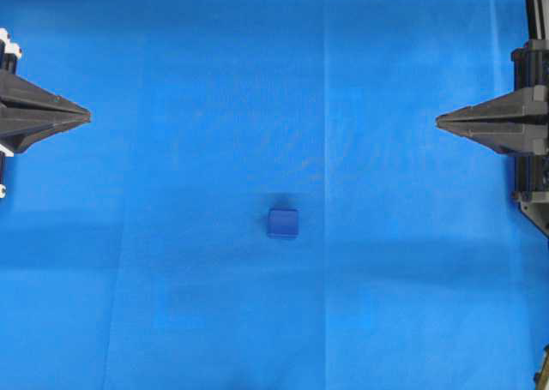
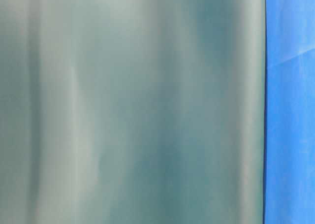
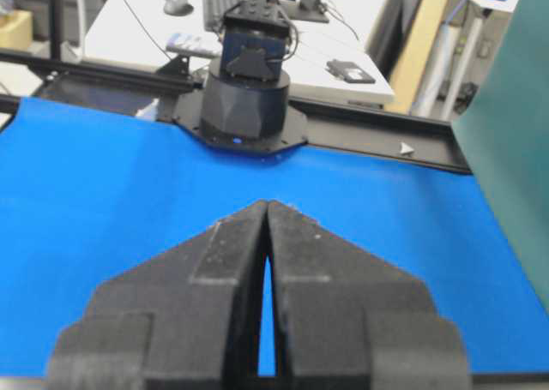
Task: Handover the blue block to the right arm after grasping it with the left arm, then place it in the designated position.
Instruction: 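Open the left gripper and move it toward the blue cube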
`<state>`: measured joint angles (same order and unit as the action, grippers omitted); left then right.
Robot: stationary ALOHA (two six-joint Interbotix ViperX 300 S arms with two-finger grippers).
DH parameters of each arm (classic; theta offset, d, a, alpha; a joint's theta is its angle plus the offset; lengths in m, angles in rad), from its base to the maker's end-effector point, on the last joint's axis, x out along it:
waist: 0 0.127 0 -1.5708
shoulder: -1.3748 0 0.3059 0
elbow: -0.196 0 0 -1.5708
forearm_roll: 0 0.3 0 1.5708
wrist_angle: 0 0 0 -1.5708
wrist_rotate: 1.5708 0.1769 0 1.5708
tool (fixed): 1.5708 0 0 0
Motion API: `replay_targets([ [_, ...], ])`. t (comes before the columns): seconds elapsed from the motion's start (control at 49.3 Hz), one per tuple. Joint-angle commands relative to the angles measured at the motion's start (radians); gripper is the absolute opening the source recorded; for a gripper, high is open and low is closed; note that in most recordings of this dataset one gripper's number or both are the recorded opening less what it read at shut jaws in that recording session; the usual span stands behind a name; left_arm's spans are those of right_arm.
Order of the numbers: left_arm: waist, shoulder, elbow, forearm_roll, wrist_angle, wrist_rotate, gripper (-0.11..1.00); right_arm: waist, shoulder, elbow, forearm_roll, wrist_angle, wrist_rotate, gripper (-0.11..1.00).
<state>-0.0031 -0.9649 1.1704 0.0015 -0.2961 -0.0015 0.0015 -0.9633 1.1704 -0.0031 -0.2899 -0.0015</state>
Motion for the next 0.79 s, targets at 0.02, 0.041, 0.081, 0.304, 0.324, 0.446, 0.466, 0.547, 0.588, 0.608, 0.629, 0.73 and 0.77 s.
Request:
replay_targets([
  [0.02,0.005,0.008,-0.014,0.005,0.002,-0.003,0.00,-0.008,0.018,-0.017,0.005,0.002,0.005,0.01],
  [0.041,0.005,0.008,-0.014,0.005,0.002,-0.002,0.00,-0.008,0.021,-0.018,0.006,0.008,0.005,0.00],
  [0.081,0.005,0.008,-0.014,0.005,0.002,-0.003,0.00,-0.009,0.035,-0.025,0.005,0.028,0.005,-0.02],
  [0.304,0.005,0.008,-0.014,0.005,0.002,-0.003,0.00,-0.011,0.057,-0.049,0.005,0.061,0.006,-0.02],
  [0.324,0.005,0.008,-0.014,0.006,0.002,-0.003,0.00,-0.011,0.057,-0.049,0.005,0.061,0.008,-0.02],
  [0.446,0.005,0.011,-0.014,0.006,0.002,-0.003,0.00,-0.011,0.057,-0.051,0.006,0.061,0.020,-0.02],
  [0.466,0.005,0.012,-0.014,0.006,0.002,-0.003,0.00,-0.012,0.057,-0.049,0.006,0.063,0.021,-0.02],
  [0.547,0.005,0.014,-0.012,0.006,0.002,-0.003,0.00,-0.012,0.058,-0.049,0.006,0.064,0.025,-0.02],
  [0.588,0.005,0.012,-0.014,0.006,0.003,-0.003,0.00,-0.012,0.058,-0.049,0.006,0.064,0.025,-0.02],
  [0.608,0.005,0.012,-0.012,0.006,0.002,-0.002,0.00,-0.012,0.058,-0.049,0.006,0.064,0.025,-0.02],
  [0.629,0.005,0.012,-0.014,0.006,0.002,-0.002,0.01,-0.012,0.058,-0.049,0.006,0.064,0.025,-0.02],
  [0.73,0.005,0.014,-0.012,0.006,0.002,-0.003,0.15,-0.014,0.058,-0.049,0.006,0.064,0.025,0.03],
  [0.77,0.005,0.012,-0.012,0.006,0.002,-0.003,0.26,-0.014,0.058,-0.049,0.006,0.064,0.025,0.09],
])
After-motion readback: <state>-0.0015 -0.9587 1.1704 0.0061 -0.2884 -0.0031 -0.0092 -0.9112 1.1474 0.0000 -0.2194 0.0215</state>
